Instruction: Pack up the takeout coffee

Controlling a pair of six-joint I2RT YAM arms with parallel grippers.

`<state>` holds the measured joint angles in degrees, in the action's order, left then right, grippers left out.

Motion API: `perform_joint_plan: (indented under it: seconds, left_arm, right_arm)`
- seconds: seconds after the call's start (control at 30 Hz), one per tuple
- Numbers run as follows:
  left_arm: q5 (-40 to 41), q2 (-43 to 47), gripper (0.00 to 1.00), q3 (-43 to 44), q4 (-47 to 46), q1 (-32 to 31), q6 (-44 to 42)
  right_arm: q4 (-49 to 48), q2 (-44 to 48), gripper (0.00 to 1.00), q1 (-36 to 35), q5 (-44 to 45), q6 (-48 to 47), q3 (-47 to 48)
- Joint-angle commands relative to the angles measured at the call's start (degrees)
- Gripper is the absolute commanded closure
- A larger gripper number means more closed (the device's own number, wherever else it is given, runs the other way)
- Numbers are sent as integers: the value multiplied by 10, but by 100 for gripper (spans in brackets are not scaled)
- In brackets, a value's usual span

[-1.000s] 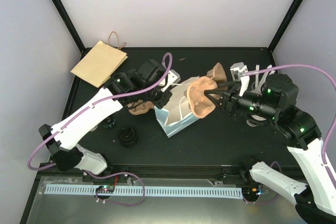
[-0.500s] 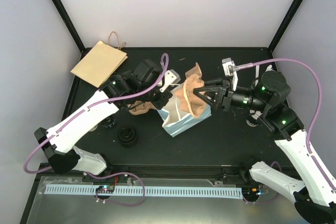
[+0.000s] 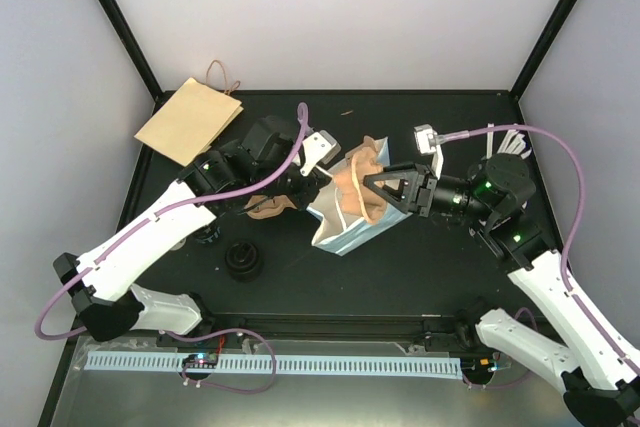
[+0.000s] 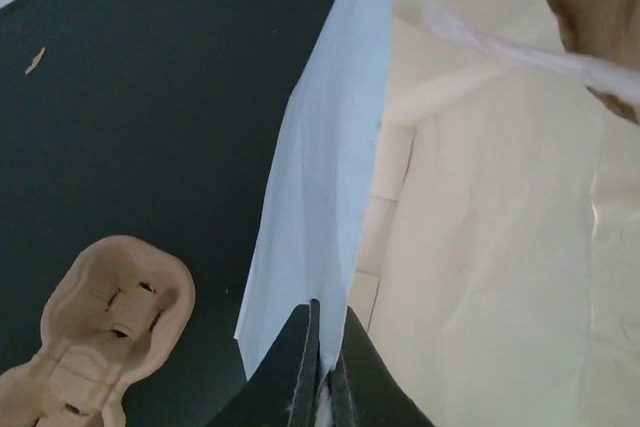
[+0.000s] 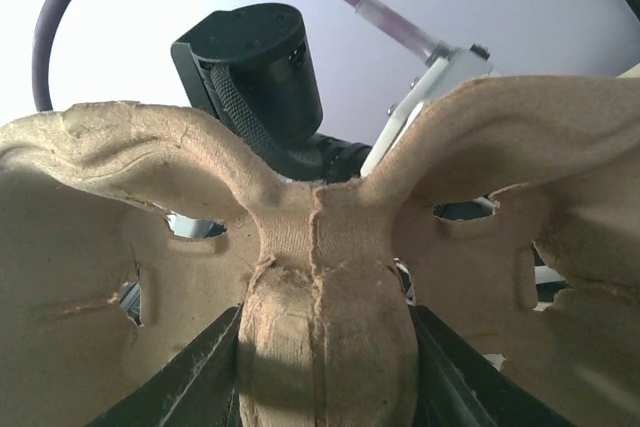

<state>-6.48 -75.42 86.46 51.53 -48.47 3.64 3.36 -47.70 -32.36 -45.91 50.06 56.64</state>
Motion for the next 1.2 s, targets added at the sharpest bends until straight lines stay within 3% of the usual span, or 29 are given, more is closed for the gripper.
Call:
perform_joint_plan:
  seconds: [0.0,0.2,0.63,0.83,1.0,1.17]
  left_arm:
    - [-11,12,98,6,-41,-1,10]
    - [4,8,98,13,-37,0,15]
    - [-12,9,99,18,-29,10,33]
    - [-32,17,99,13,-25,10,6]
    - [-18,17,99,7,-20,9,6]
    - [-25,12,98,5,-13,10,6]
  right_arm:
    - [-31,24,58,2,-18,35,-17]
    - [74,44,58,2,-4,-2,-21]
    - [159,77,58,2,32,-53,-21]
    - [291,33,58,2,65,-140,28]
    - [328,14,57,2,40,-172,49]
    - [413,2,56,2,78,-240,87]
